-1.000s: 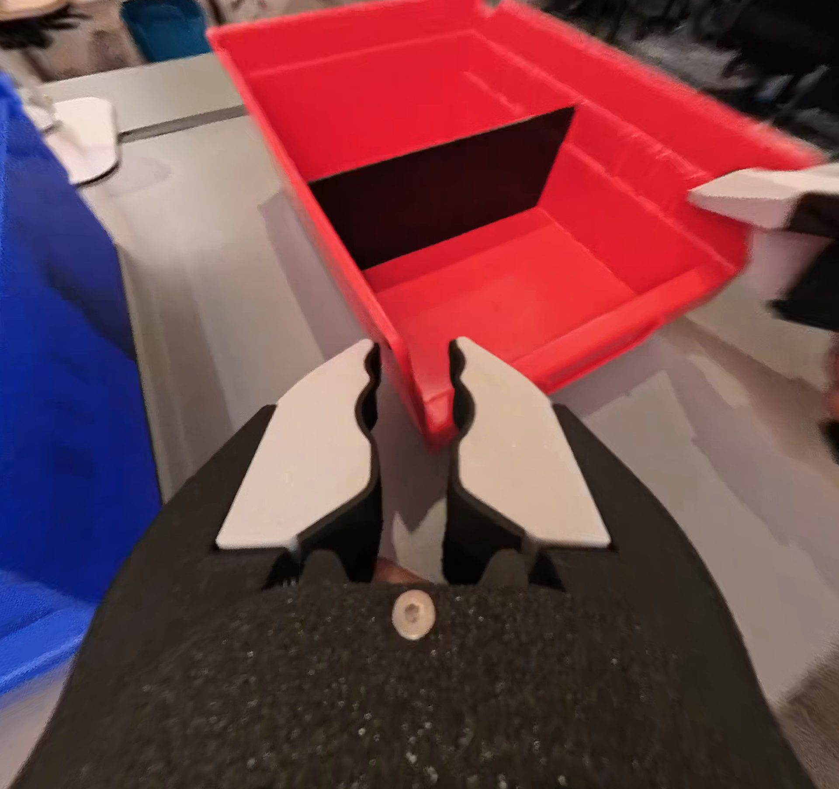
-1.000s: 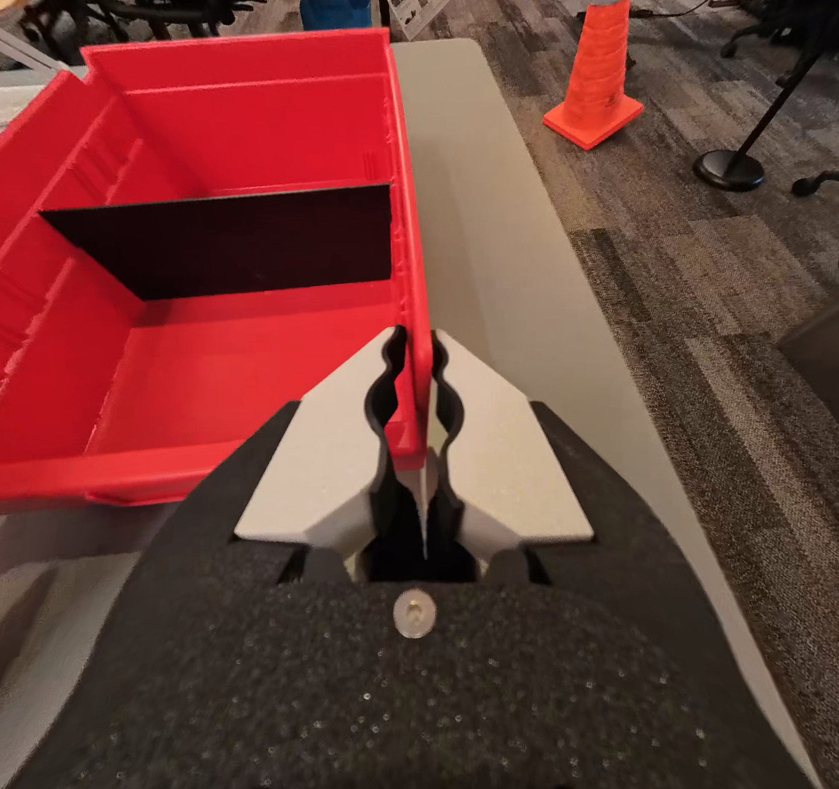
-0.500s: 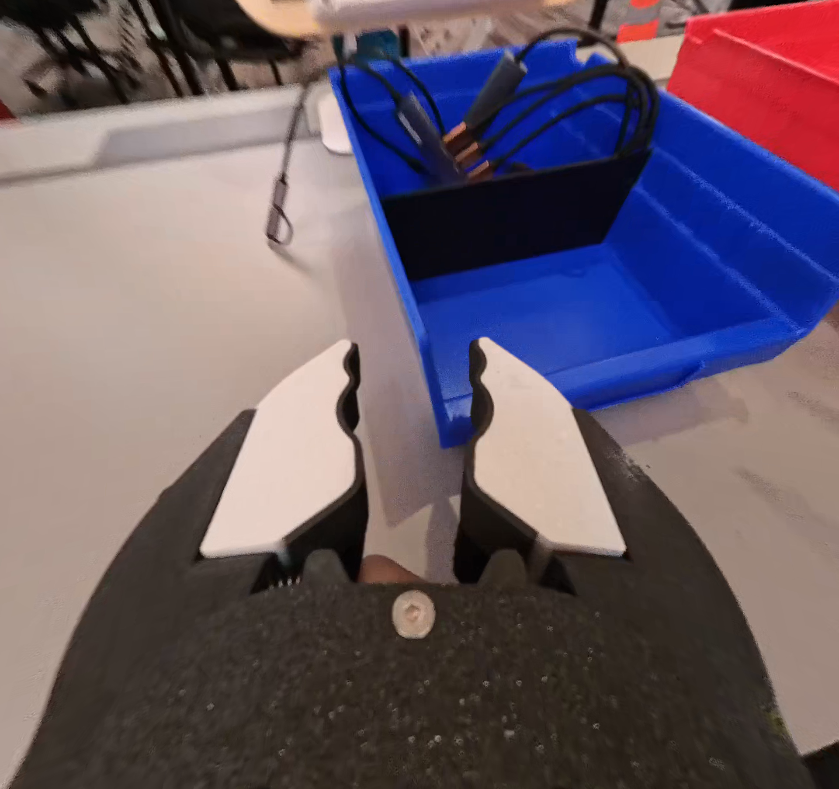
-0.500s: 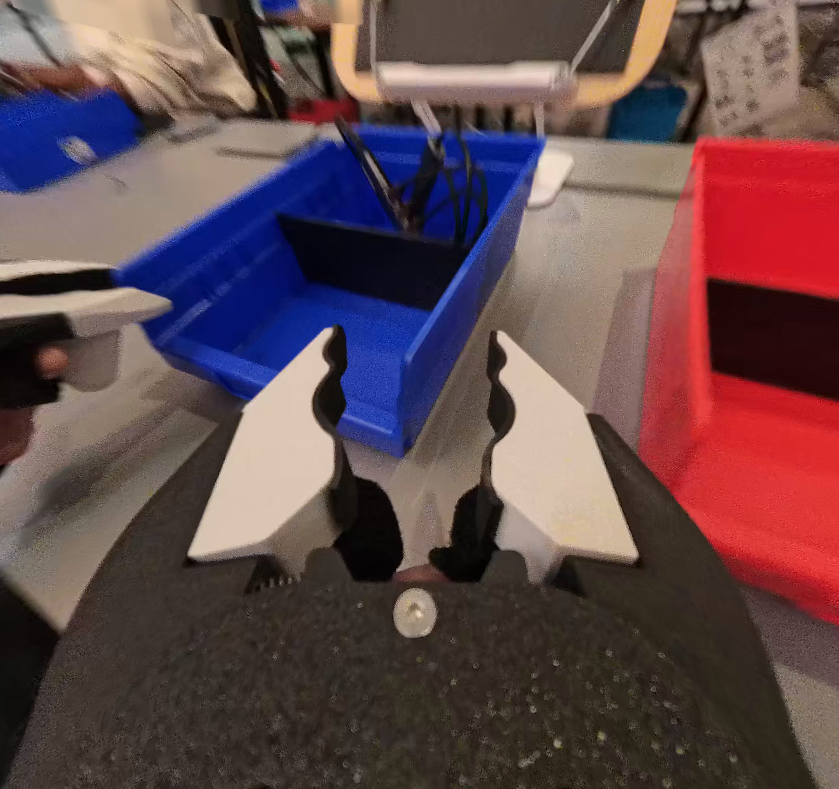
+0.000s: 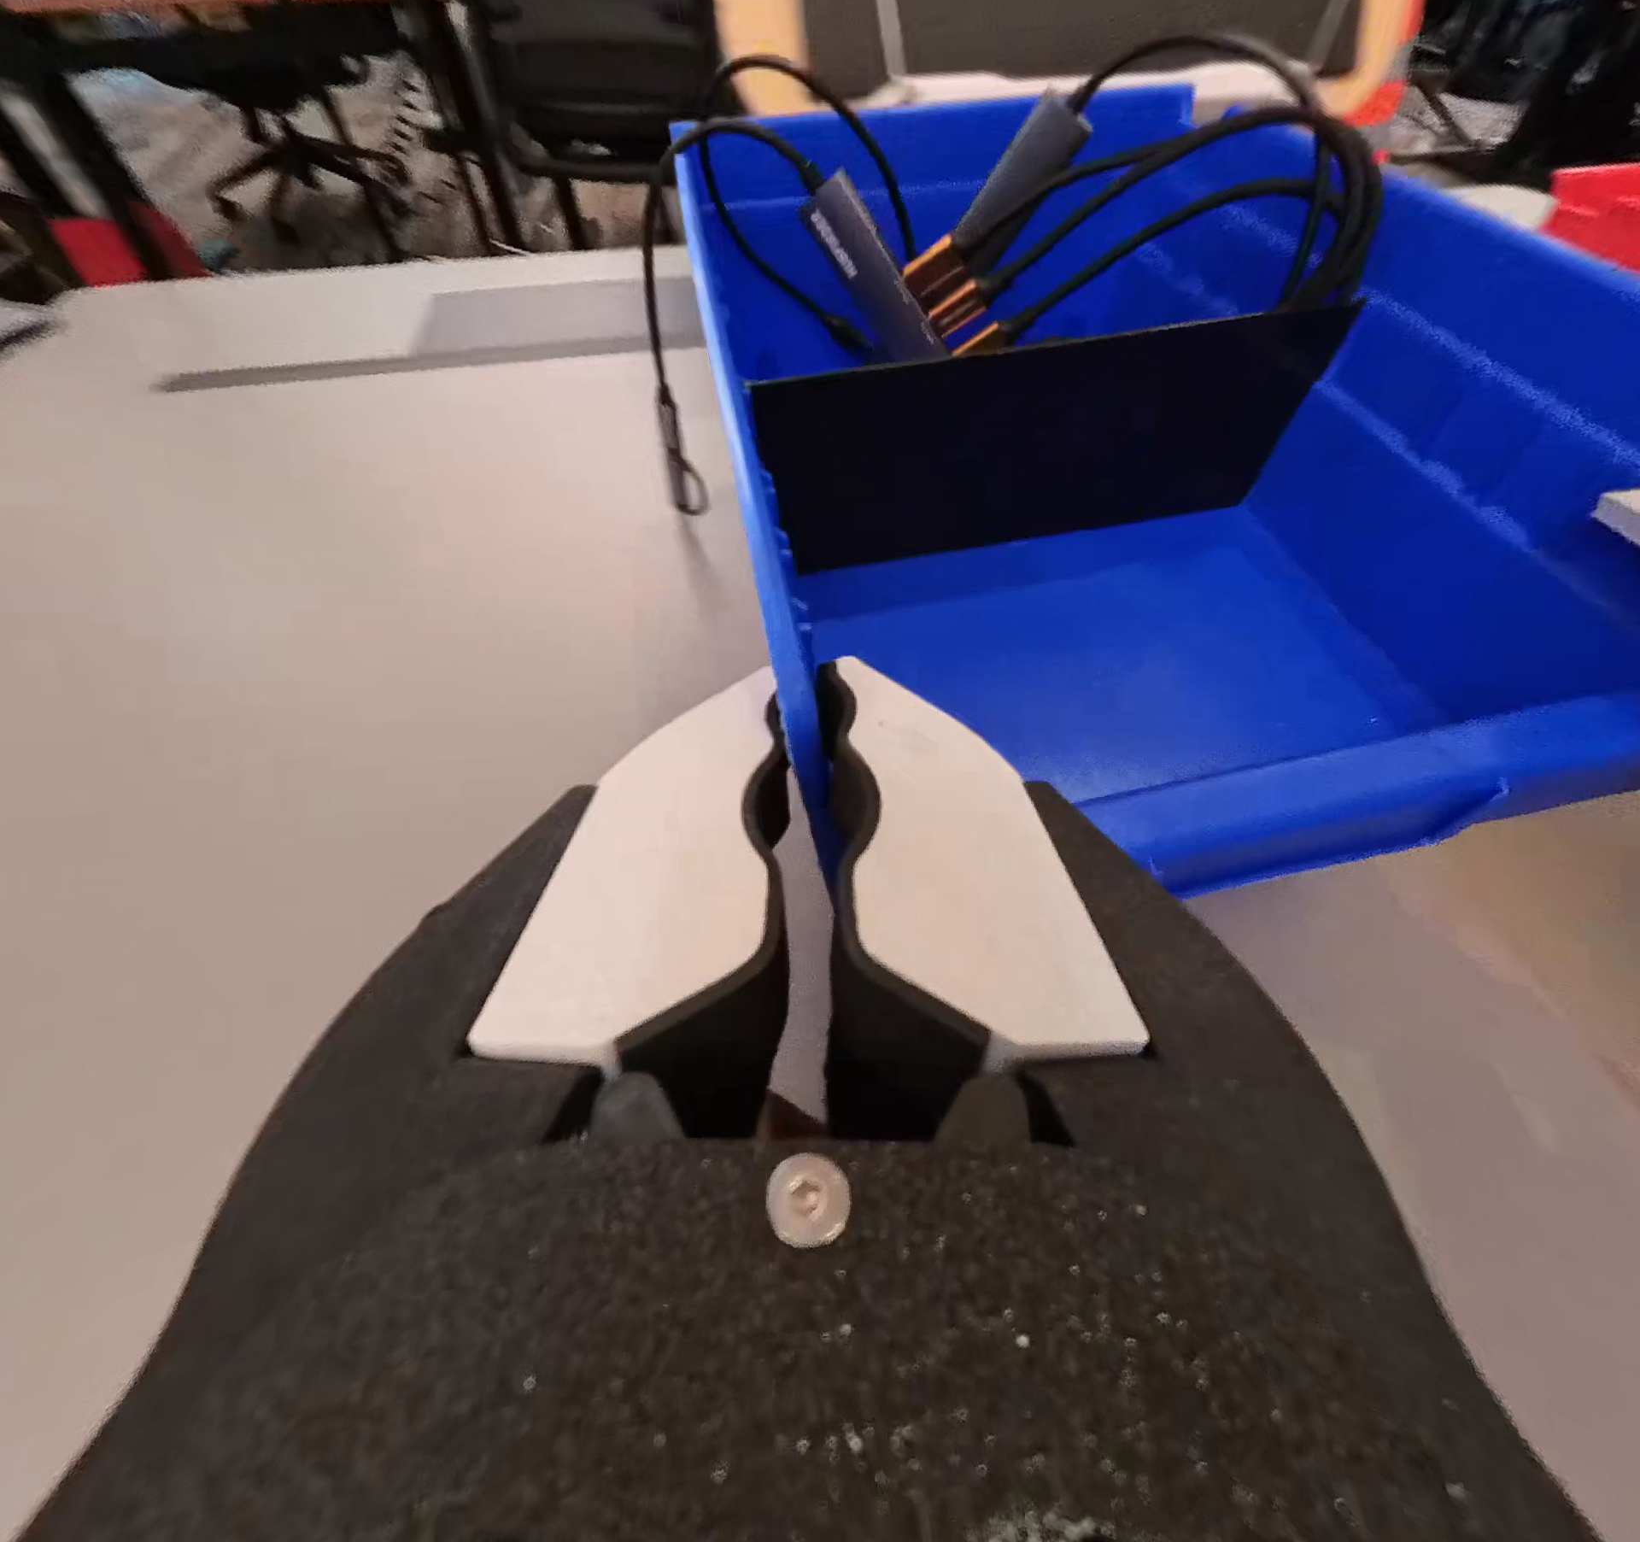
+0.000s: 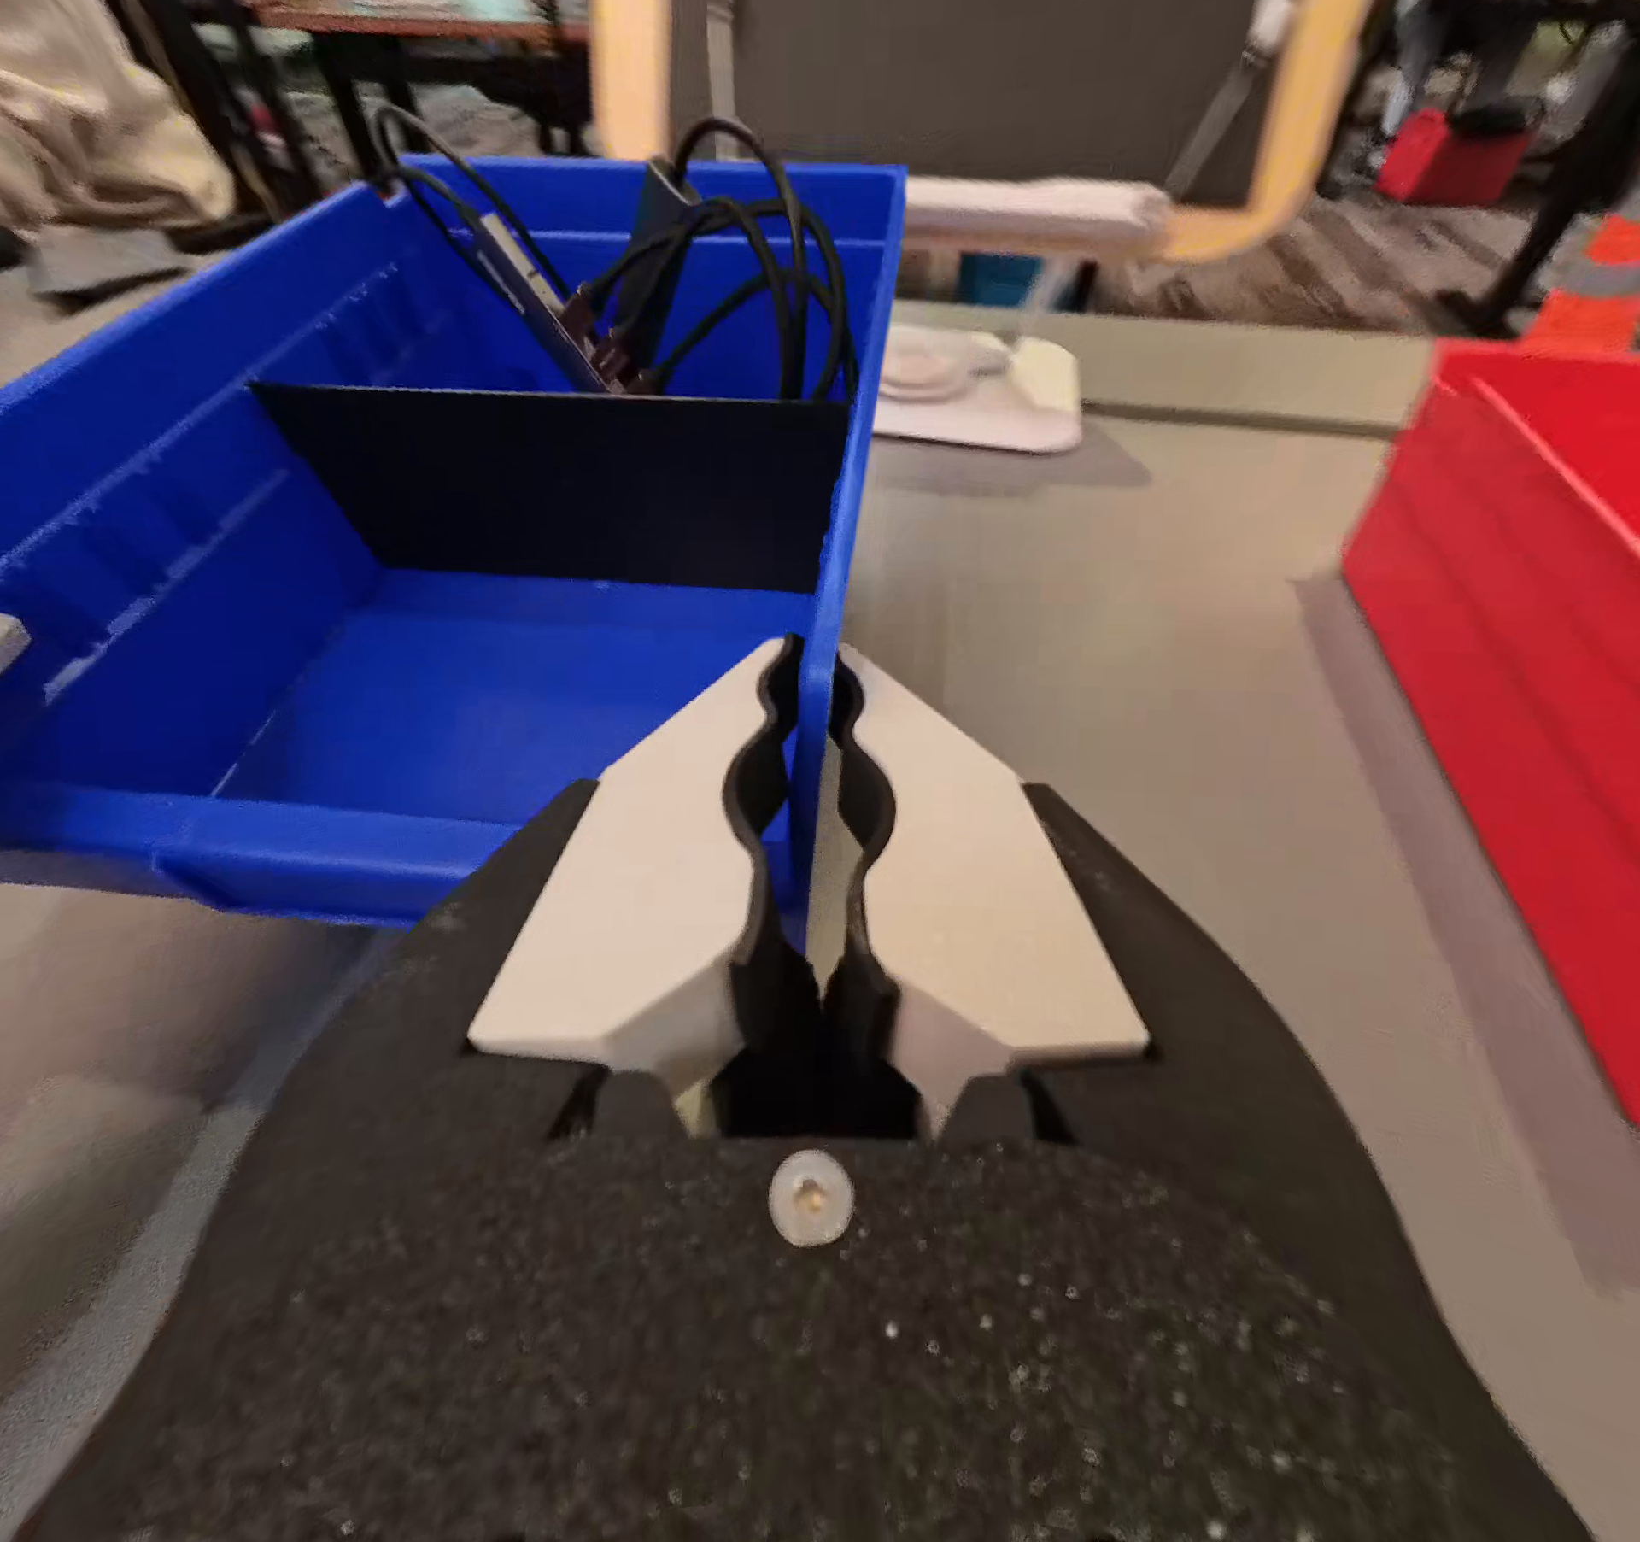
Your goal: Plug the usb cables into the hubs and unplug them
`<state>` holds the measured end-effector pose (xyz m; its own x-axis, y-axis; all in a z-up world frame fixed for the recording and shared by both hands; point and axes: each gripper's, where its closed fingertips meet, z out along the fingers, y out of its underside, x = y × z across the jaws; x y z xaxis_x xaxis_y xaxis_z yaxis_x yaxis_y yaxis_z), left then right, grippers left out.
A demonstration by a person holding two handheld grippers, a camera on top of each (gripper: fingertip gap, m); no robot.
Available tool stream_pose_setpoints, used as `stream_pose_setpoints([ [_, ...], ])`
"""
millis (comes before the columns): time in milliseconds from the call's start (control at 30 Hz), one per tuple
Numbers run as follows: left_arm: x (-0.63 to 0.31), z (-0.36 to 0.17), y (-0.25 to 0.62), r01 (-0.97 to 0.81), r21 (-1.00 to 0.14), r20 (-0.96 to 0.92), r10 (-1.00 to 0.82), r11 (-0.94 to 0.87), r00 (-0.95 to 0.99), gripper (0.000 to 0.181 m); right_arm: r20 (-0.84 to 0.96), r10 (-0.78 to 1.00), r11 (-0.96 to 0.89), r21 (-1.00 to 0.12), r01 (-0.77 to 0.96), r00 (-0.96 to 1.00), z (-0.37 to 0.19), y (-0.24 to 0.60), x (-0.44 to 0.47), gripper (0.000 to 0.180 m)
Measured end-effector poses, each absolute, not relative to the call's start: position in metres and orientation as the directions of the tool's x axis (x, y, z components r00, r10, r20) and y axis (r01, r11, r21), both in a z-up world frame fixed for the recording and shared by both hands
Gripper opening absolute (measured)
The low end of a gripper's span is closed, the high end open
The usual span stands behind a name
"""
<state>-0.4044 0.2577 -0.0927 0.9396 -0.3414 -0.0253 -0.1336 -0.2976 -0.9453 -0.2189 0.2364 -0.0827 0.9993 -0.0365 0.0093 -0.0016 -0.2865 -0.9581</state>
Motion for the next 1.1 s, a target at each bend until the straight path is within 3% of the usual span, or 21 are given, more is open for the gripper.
stream_pose_setpoints([
  [200,-0.534,-0.093,0.276,-0.142,-0.949,-0.067,-0.261,-0.280,0.963,0.003,0.054,0.095,-0.295,-0.952,0.080,0.994,-0.098,0.269,-0.345,0.004],
  [467,-0.574,-0.129,0.295,-0.081,-0.936,0.018,-0.275,-0.343,0.961,0.004,0.080,0.171,-0.314,-0.940,0.131,0.982,-0.130,0.279,-0.382,0.006],
  [600,-0.575,-0.125,0.292,-0.039,-0.931,0.052,-0.239,-0.363,0.970,0.005,0.030,0.343,-0.303,-0.942,0.141,0.939,-0.120,0.257,-0.383,0.019],
  [700,-0.574,-0.098,0.280,0.003,-0.958,0.068,-0.216,-0.288,0.974,0.024,0.018,0.541,-0.279,-0.939,0.199,0.841,-0.109,0.219,-0.373,0.025],
  [767,-0.573,-0.060,0.268,0.090,-0.985,0.120,-0.201,-0.150,0.972,0.031,0.006,0.610,-0.267,-0.940,0.213,0.793,-0.101,0.194,-0.347,0.027],
  [867,-0.565,-0.017,0.242,0.199,-0.979,0.184,-0.207,0.054,0.961,0.026,0.010,0.580,-0.243,-0.952,0.186,0.815,-0.091,0.173,-0.272,0.029],
  [1100,-0.489,-0.087,0.219,0.157,-0.941,0.236,-0.251,-0.299,0.939,0.026,0.035,0.132,-0.190,-0.980,0.060,0.991,-0.093,0.130,-0.016,0.031],
])
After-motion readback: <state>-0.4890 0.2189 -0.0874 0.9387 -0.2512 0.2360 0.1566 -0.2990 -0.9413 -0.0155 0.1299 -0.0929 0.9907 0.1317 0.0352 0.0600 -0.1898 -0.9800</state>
